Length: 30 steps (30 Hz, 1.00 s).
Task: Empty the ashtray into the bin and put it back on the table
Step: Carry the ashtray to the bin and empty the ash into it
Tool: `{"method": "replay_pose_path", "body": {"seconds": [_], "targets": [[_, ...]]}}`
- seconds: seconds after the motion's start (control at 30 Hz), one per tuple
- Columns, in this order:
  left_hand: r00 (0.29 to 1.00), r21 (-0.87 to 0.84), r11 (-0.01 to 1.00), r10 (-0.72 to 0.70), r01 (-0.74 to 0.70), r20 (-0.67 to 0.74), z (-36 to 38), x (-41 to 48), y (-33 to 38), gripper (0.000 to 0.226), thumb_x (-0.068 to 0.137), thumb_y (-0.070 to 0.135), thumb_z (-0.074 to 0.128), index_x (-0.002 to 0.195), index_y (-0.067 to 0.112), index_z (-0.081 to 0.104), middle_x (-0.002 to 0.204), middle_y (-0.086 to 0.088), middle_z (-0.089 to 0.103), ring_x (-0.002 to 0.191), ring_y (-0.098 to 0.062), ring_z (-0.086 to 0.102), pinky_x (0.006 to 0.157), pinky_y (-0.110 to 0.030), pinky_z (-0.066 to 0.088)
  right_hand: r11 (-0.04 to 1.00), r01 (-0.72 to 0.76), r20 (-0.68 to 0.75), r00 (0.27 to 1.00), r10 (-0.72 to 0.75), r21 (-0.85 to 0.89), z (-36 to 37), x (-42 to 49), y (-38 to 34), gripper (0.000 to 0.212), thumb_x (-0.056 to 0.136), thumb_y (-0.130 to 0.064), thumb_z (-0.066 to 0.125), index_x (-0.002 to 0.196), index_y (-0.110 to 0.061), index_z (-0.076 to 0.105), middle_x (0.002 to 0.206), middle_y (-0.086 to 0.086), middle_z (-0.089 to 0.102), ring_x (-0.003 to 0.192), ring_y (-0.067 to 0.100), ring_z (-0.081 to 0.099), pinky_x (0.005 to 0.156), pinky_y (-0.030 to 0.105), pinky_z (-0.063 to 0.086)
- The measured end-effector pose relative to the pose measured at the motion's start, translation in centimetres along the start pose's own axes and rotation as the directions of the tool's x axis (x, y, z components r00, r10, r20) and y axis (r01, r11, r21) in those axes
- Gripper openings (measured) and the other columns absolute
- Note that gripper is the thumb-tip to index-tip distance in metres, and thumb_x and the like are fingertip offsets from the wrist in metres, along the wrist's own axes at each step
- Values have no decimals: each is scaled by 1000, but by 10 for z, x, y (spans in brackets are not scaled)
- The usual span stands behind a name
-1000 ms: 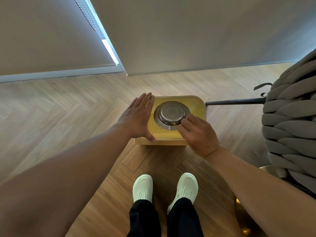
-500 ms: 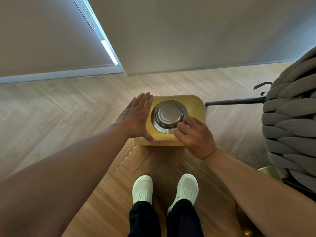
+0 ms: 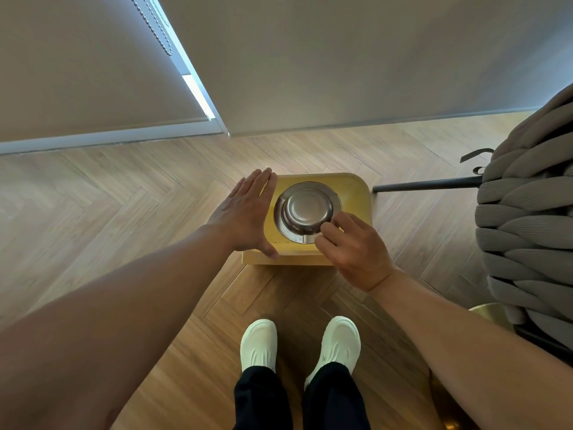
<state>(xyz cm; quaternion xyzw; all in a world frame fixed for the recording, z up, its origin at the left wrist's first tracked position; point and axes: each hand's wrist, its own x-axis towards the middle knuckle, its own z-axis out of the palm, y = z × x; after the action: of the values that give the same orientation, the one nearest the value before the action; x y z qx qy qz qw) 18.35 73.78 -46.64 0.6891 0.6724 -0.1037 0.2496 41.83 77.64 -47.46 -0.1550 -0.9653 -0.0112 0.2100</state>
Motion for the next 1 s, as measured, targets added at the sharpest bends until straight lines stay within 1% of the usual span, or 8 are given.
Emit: {"method": "replay_pose_path", "body": {"seconds": [0.13,0.27,0.53,0.7,0.83,1.0], "targets": [[1000,2,1000,-1,1,1,-1,0,0,148,51,72,77,150,12,-14,161,-7,-15,146,-23,-18,119,-38,-5,1000,0,3,1000,0,2,1,-1,-1,33,99,-3,44,77,-3,69,73,13,65,70,27,61,66,35,54],[1000,1,1000,-2,2,1,-1,-1,1,147,52,72,77,150,12,-15,161,-7,-15,146,-23,-18,119,-38,-5,1000,-4,-6,1000,4,-1,2,-2,-3,29,97,-1,49,75,-3,68,72,13,63,69,26,60,65,35,53],[1000,0,1000,3,-3,7,-1,-1,2,146,53,72,76,150,12,-15,161,-7,-16,146,-23,-19,119,-39,-4,1000,4,-27,1000,-4,-5,3,-2,-4,28,95,0,50,73,-4,66,70,11,62,69,26,58,66,33,51],[1000,-2,1000,-1,1,1,1,-1,2,148,51,72,77,150,12,-15,161,-7,-15,146,-23,-18,119,-38,-5,1000,-18,-57,998,19,9,6,-1,-5,32,97,2,45,71,-6,61,68,11,58,70,25,51,64,34,50],[1000,-8,1000,-1,1,-9,2,-1,2,148,51,73,77,150,12,-15,161,-7,-15,146,-23,-18,118,-36,-7,1000,-19,-17,1000,19,21,5,-2,-6,32,99,-2,45,73,-5,64,71,12,61,70,25,55,64,33,51],[1000,-14,1000,-1,1,-16,3,-1,1,149,50,73,77,150,13,-16,161,-7,-15,146,-23,-18,118,-37,-7,998,-54,6,999,54,30,2,-1,-6,27,96,-2,51,73,-5,65,71,12,62,68,25,58,62,33,51]]}}
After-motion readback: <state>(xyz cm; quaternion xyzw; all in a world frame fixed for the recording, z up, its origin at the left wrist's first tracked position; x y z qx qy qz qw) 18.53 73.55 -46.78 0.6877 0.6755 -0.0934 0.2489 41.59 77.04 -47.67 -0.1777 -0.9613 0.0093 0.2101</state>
